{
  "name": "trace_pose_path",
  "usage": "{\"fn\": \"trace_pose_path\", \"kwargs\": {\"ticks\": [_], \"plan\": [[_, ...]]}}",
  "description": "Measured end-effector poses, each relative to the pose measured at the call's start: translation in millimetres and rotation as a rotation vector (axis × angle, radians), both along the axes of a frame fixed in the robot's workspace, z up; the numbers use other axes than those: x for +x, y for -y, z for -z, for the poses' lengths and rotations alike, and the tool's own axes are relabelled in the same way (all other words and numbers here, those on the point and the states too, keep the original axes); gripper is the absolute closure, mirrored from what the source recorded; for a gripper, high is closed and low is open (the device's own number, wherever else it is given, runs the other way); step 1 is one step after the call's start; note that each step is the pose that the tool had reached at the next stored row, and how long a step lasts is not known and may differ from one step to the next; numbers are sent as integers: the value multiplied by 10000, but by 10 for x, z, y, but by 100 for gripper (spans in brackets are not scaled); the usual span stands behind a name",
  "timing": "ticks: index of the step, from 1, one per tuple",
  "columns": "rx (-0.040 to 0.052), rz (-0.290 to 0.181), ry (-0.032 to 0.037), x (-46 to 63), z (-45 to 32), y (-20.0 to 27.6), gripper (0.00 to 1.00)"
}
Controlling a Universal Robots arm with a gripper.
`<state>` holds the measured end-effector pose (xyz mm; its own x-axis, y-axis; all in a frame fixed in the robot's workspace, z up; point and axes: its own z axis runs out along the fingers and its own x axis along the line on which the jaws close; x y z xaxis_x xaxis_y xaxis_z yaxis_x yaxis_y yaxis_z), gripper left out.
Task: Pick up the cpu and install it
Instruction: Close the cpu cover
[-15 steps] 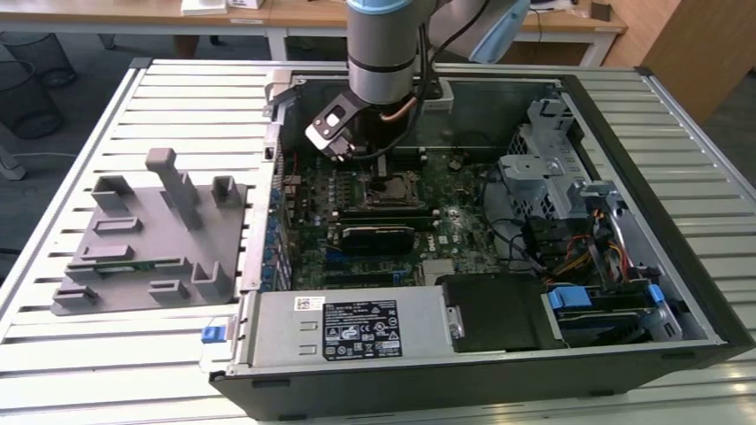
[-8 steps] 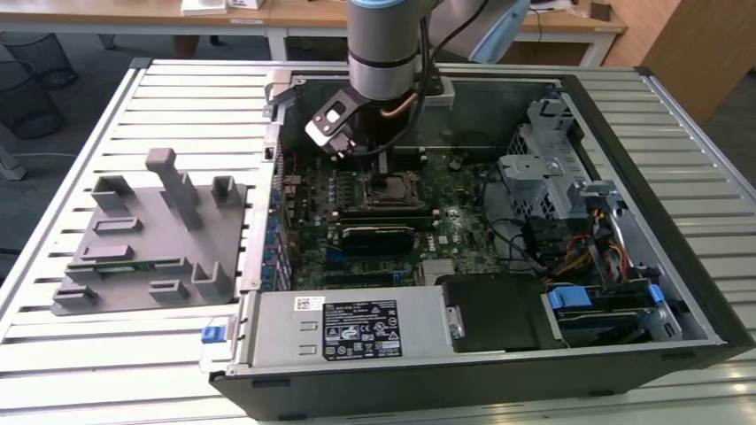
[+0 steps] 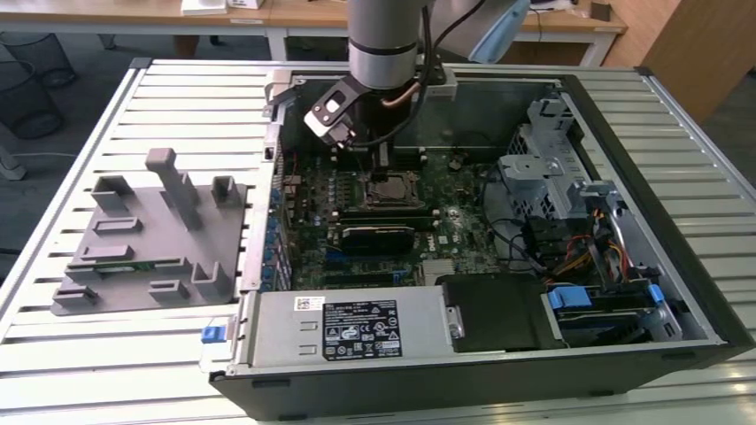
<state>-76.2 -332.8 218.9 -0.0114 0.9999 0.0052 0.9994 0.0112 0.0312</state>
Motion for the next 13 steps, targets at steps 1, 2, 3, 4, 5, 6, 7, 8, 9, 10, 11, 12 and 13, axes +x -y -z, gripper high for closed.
{"fn": "trace_pose_path", "kwargs": {"ticks": [1,2,3,4,5,6,7,8,9,10,11,12,13], "plan": [[1,-1,0,2,0,3,89],[0,0,-1,7,0,6,89],[-1,1,-2,17,0,7,89],[-2,1,-5,33,-1,9,89],[-2,1,-8,46,-1,11,89],[-1,1,-8,56,1,12,89],[-1,1,-8,64,2,12,89],[-3,2,-12,81,2,12,89],[-3,2,-16,101,3,12,89],[-3,1,-19,118,4,12,89],[-2,0,-23,140,5,12,89],[-3,-1,-26,160,5,12,89],[-2,-1,-29,173,5,12,89]]}}
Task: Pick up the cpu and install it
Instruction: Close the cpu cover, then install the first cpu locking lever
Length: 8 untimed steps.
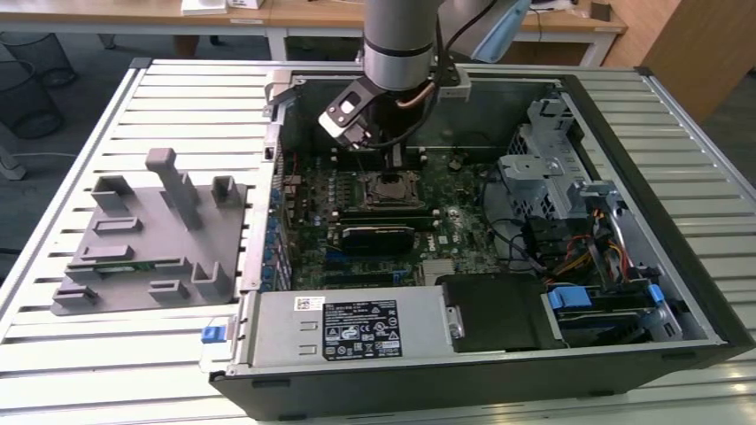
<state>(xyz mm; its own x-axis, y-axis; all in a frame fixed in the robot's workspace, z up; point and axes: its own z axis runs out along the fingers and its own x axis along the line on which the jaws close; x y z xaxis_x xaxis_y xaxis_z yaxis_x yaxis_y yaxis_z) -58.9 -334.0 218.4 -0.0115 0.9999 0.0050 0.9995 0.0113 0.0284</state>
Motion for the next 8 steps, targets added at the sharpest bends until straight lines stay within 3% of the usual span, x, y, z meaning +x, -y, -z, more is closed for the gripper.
{"fn": "trace_pose_path", "kwargs": {"ticks": [8], "plan": [[3,-21,-18,68,-9,0,89]]}}
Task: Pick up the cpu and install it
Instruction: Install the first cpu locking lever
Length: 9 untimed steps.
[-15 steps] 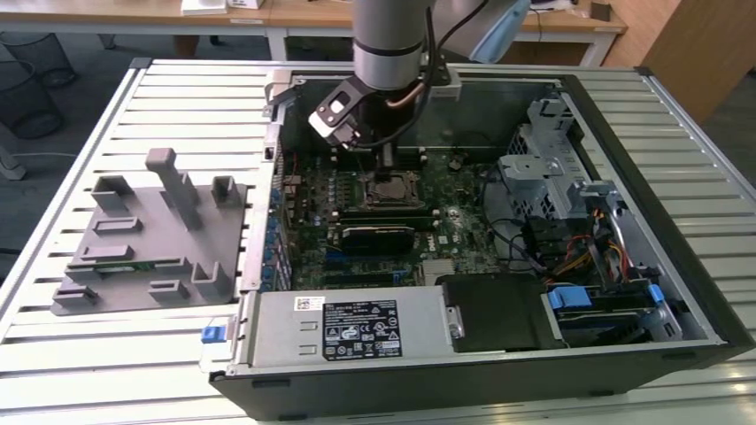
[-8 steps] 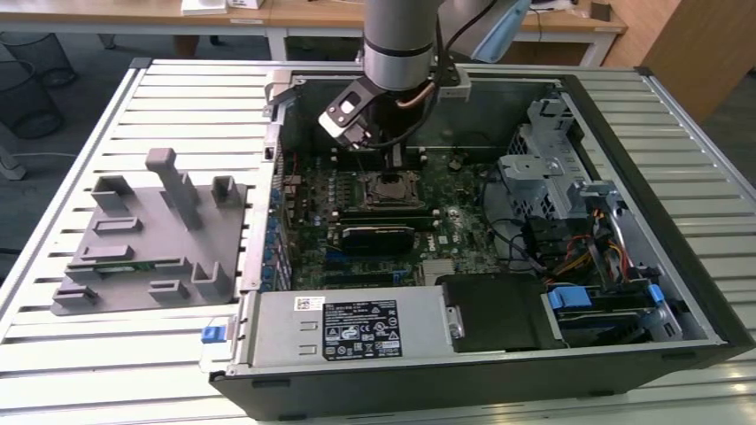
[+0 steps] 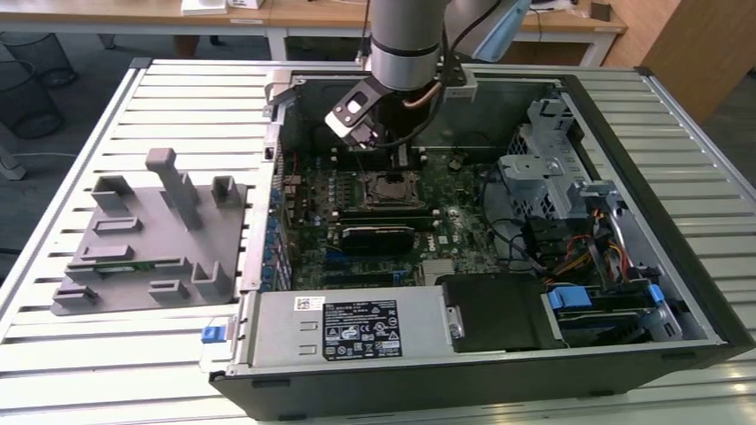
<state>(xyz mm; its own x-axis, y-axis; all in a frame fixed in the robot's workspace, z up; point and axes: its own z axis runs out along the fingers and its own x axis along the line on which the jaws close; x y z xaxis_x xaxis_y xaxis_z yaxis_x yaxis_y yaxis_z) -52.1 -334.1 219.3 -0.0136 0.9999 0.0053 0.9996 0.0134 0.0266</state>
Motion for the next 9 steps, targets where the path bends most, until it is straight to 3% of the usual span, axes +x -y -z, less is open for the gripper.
{"fn": "trace_pose_path", "kwargs": {"ticks": [9], "plan": [[4,-1,1,0,-177,0,89]]}}
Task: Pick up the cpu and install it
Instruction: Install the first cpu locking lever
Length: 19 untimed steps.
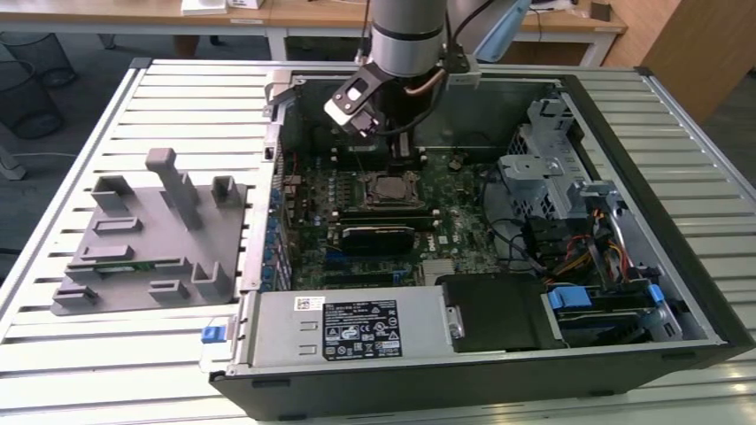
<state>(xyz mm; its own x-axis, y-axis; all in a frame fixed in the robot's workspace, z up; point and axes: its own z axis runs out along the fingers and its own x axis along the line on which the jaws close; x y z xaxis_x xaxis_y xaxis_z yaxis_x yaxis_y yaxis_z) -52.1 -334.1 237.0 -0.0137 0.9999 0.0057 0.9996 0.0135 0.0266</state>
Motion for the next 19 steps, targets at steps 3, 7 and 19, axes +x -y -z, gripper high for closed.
{"fn": "trace_pose_path", "kwargs": {"ticks": [3,7,19], "plan": [[0,0,0,0,-51,0,89],[0,0,0,0,-138,0,89],[-1,-504,0,0,-256,0,89]]}}
